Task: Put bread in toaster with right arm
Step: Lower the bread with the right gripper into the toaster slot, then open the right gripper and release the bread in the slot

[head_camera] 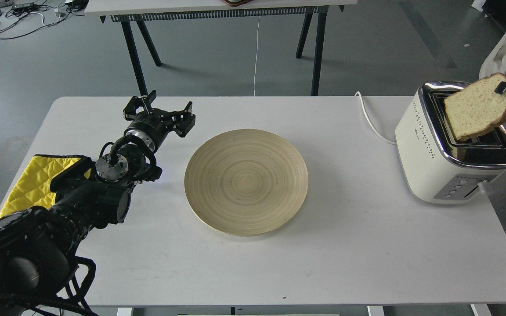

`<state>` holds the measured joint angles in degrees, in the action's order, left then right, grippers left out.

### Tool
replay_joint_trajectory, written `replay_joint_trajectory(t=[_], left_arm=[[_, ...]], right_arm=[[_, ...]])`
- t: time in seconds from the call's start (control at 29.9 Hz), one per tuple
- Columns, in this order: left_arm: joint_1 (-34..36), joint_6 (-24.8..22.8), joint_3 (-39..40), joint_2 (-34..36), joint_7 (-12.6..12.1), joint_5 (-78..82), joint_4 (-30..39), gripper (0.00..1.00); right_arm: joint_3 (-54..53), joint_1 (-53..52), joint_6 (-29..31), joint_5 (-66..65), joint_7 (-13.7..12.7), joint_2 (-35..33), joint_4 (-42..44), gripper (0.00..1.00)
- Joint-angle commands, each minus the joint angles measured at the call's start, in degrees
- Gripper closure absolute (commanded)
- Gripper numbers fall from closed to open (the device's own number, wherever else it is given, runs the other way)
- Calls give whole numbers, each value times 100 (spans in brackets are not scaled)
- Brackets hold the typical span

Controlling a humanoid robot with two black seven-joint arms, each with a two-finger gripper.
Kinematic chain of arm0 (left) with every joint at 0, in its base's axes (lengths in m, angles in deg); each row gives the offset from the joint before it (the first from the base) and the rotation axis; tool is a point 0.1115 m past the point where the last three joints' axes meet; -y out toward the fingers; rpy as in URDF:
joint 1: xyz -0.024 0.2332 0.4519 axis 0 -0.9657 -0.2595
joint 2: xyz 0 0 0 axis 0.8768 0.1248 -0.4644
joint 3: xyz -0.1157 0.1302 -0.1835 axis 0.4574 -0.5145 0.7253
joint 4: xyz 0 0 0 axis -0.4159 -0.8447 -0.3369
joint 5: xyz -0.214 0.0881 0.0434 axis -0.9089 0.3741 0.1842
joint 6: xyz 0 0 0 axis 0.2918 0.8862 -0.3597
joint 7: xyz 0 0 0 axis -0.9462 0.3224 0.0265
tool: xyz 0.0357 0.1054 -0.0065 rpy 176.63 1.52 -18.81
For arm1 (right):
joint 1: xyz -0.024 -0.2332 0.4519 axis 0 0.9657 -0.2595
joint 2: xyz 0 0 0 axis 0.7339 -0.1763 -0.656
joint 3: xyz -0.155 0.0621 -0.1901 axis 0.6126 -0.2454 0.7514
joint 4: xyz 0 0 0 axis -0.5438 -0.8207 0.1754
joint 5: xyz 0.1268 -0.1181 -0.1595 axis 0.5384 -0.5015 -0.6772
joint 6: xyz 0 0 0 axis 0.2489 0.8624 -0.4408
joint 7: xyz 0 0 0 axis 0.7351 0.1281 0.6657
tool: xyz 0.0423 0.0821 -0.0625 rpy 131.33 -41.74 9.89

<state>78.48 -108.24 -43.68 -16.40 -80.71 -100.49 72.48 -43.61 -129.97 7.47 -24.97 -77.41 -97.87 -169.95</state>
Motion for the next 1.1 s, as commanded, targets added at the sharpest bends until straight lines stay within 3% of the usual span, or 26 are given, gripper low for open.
replay_joint_trajectory(t=[0.0, 0.17, 0.3, 0.5, 0.57, 0.64, 0.77, 1.07], left_arm=[[0, 0, 0, 0, 0, 0, 0, 0], [0, 0, 0, 0, 0, 0, 0, 0], [0, 0, 0, 0, 0, 0, 0, 0], [0, 0, 0, 0, 0, 0, 0, 0], [0, 0, 0, 0, 0, 0, 0, 0], [0, 0, 0, 0, 0, 0, 0, 0], [0, 0, 0, 0, 0, 0, 0, 0], [0, 0, 0, 0, 0, 0, 0, 0]], right_arm=[[-9, 88, 0, 0, -3, 65, 19, 99], [-18, 281, -53, 0, -3, 240, 98, 94], [-44, 413, -88, 52, 5, 513, 168, 83], [-79, 466, -97, 88, 5, 706, 256, 56], [-97, 466, -106, 88, 14, 768, 326, 36], [-123, 448, -114, 96, 40, 812, 353, 30], [-369, 413, -106, 289, 58, 830, 344, 5], [-1520, 430, -115, 2395, 49, 1268, 344, 1]])
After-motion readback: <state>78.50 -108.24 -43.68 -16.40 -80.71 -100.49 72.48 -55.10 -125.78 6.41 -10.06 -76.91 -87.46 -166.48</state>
